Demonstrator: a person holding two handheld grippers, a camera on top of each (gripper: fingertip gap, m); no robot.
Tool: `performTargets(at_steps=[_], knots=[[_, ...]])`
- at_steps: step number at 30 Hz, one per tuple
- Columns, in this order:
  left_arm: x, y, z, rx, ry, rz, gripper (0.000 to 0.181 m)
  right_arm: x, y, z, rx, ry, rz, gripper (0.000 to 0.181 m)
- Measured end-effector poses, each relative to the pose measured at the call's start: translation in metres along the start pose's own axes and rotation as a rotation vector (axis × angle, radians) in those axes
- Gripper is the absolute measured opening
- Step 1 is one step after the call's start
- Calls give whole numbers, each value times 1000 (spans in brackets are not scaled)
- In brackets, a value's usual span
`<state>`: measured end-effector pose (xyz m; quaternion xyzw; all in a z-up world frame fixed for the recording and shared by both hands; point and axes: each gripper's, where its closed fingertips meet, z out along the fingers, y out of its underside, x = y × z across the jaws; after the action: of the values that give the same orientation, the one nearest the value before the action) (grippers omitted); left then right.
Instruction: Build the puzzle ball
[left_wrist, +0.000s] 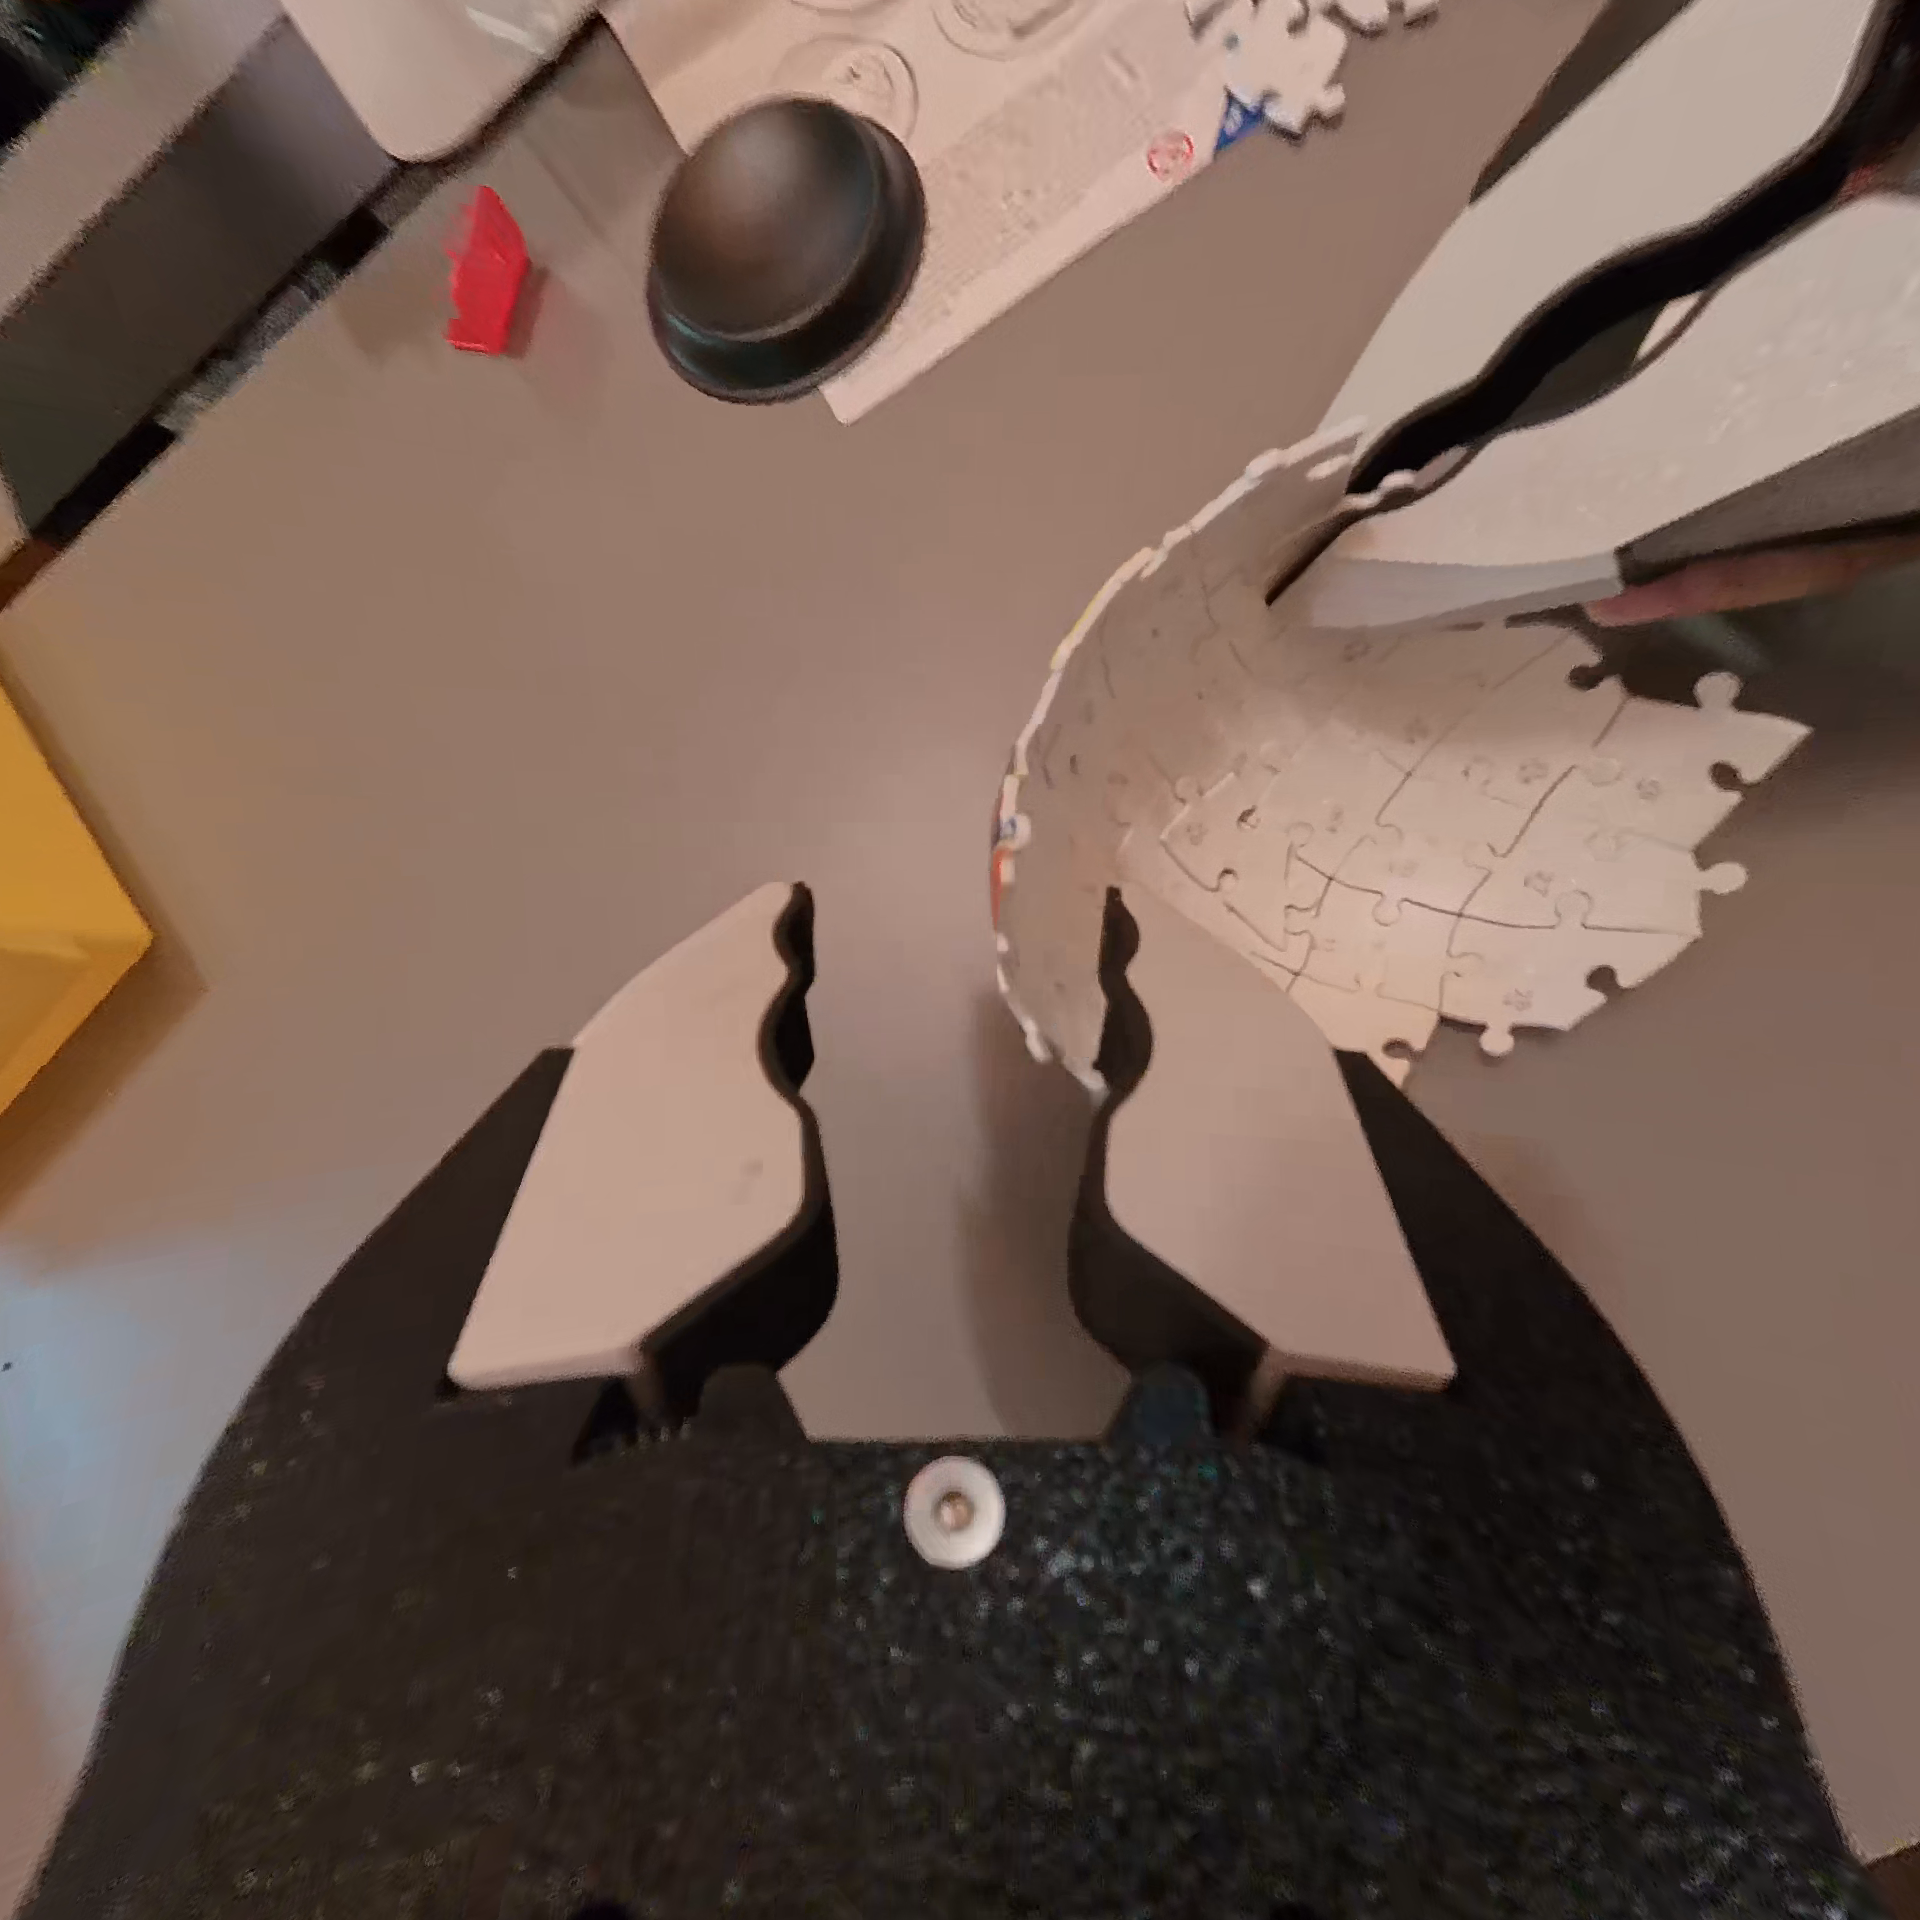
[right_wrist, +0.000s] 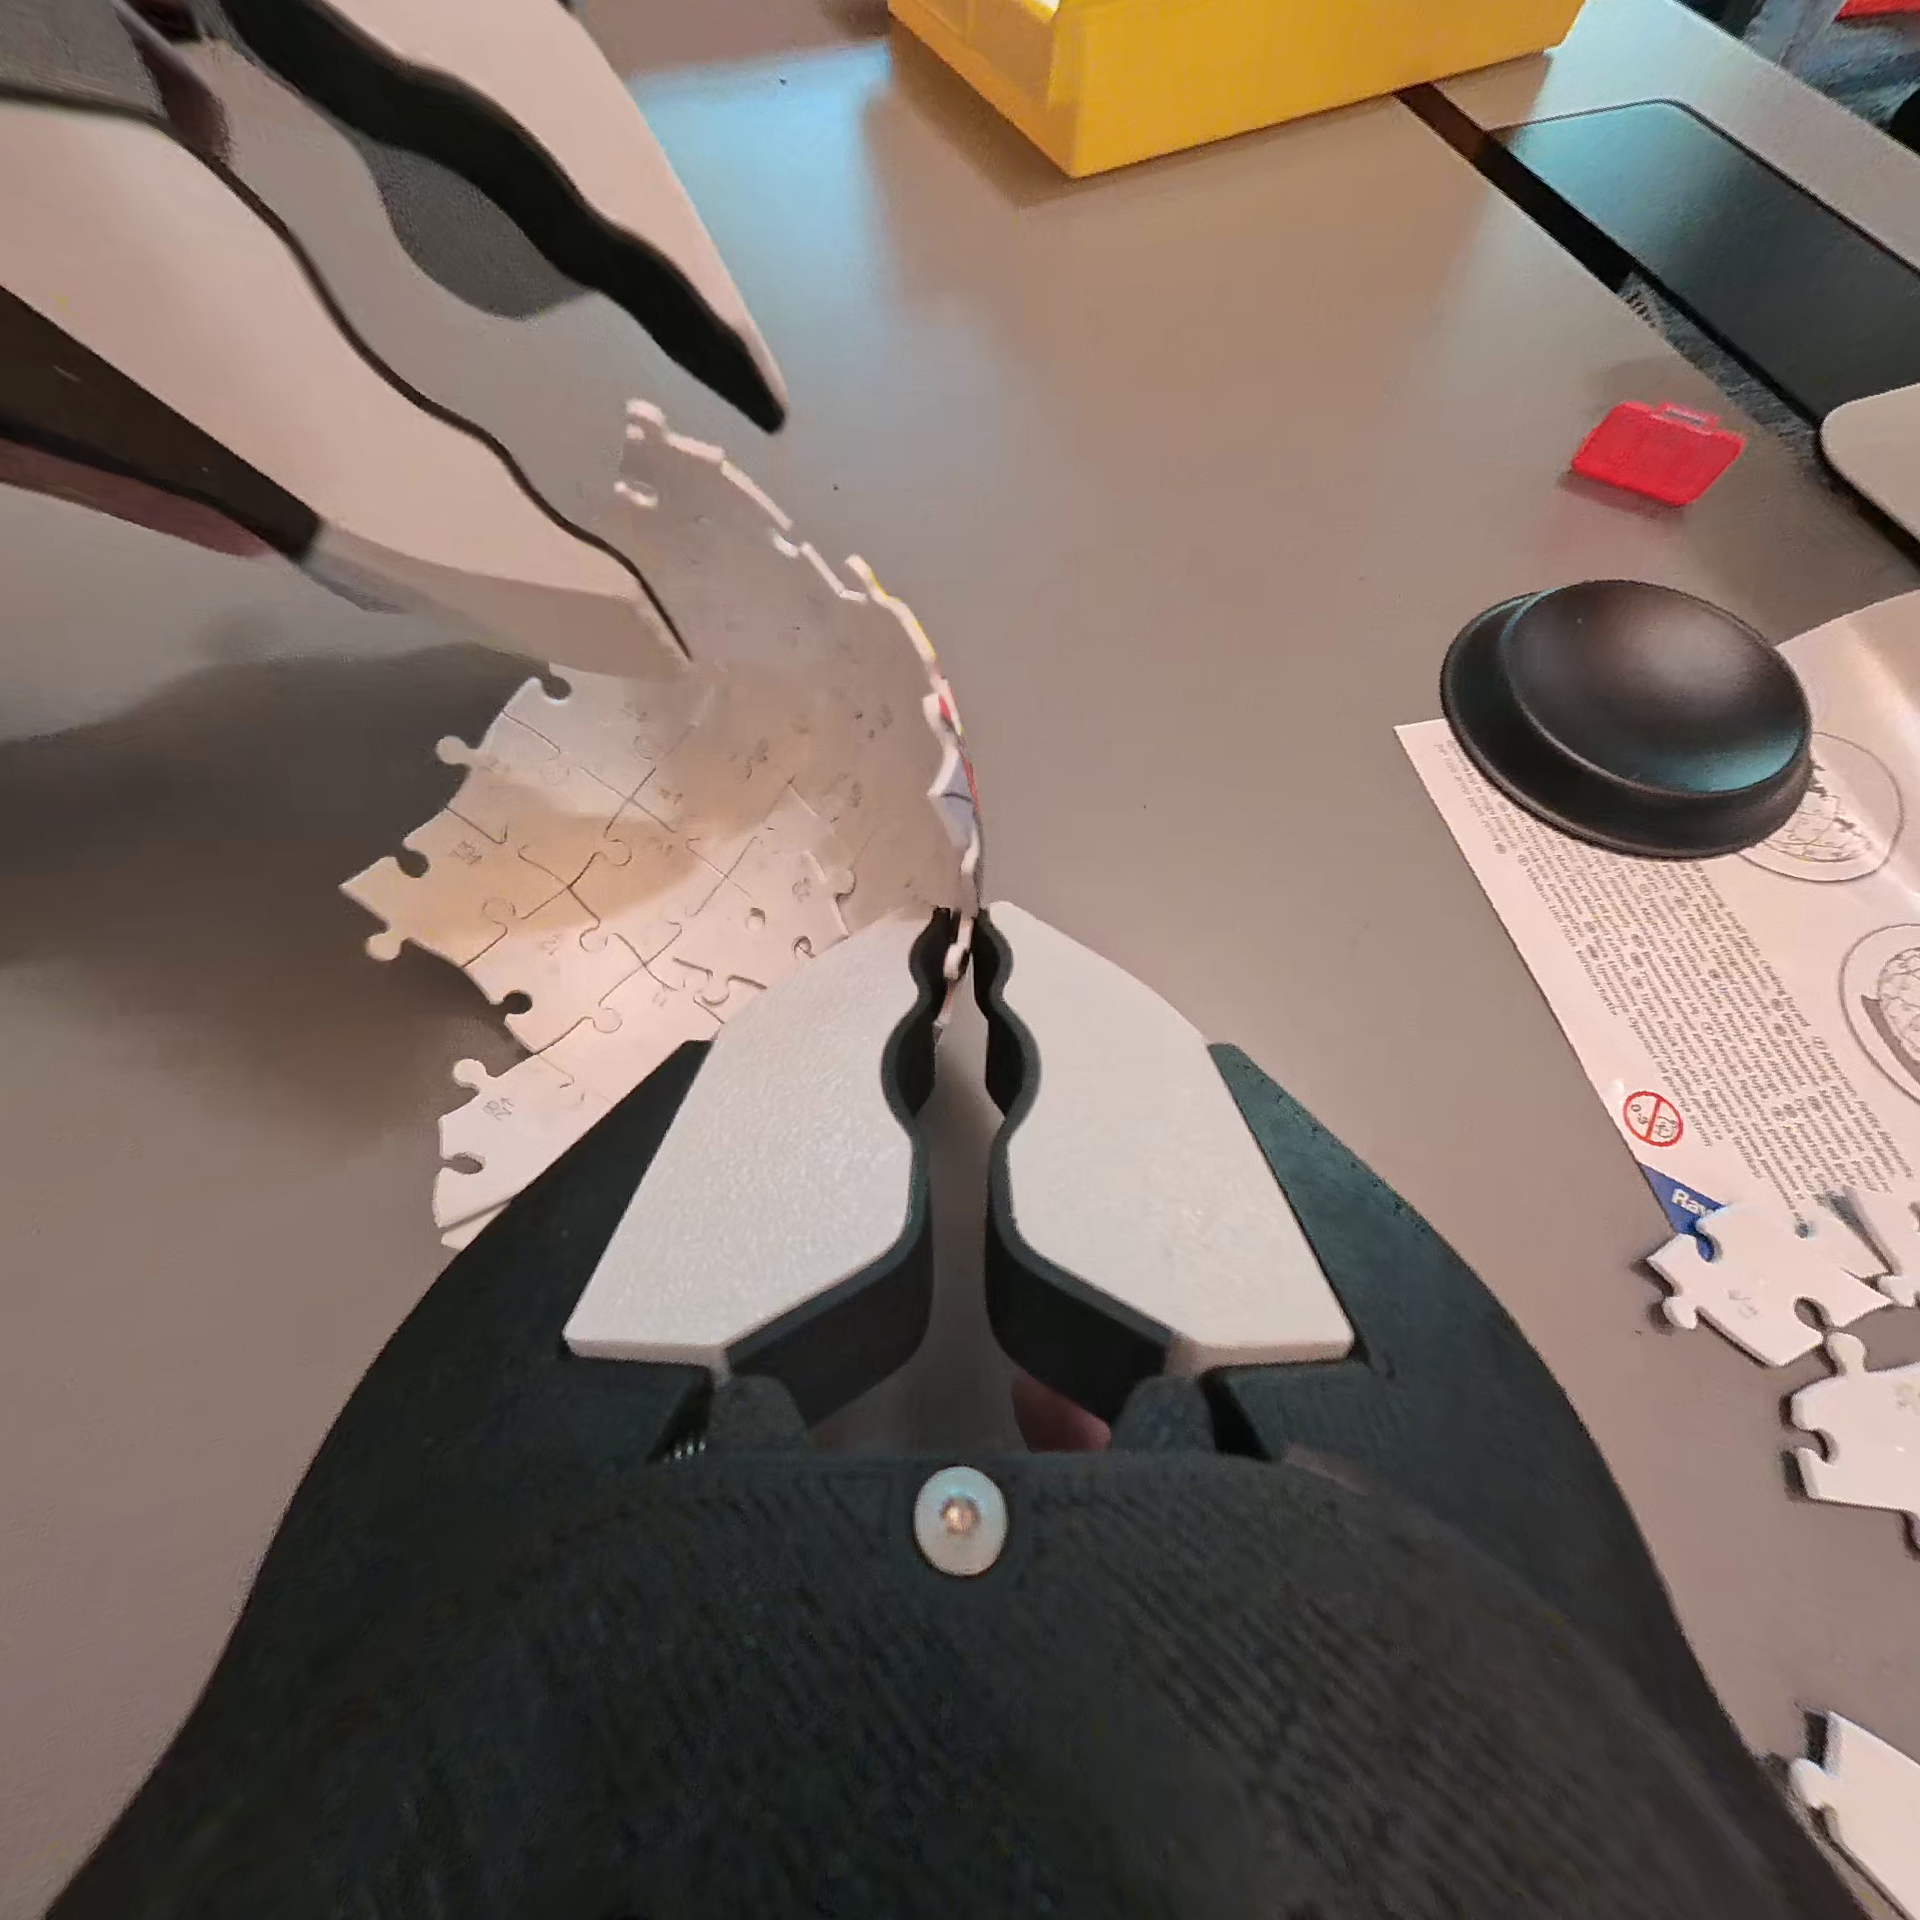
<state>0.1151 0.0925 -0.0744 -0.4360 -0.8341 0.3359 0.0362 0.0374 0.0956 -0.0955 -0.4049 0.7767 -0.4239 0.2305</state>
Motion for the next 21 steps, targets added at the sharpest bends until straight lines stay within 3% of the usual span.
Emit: performTargets(at_steps=[4,7,11,21], knots=[[0,-16,-27,143,-79,12,46,6,-3,-1,15,42,-9,4],[27,-22,-34,199,-24,83,42,12,-7,-3,34,104,-58,4],[51,-11,-18,131,44,134,42,18,-17,-5,70,205,-163,4],[56,-9,17,112,-19,259,39,25,-35,-14,138,386,-354,3]])
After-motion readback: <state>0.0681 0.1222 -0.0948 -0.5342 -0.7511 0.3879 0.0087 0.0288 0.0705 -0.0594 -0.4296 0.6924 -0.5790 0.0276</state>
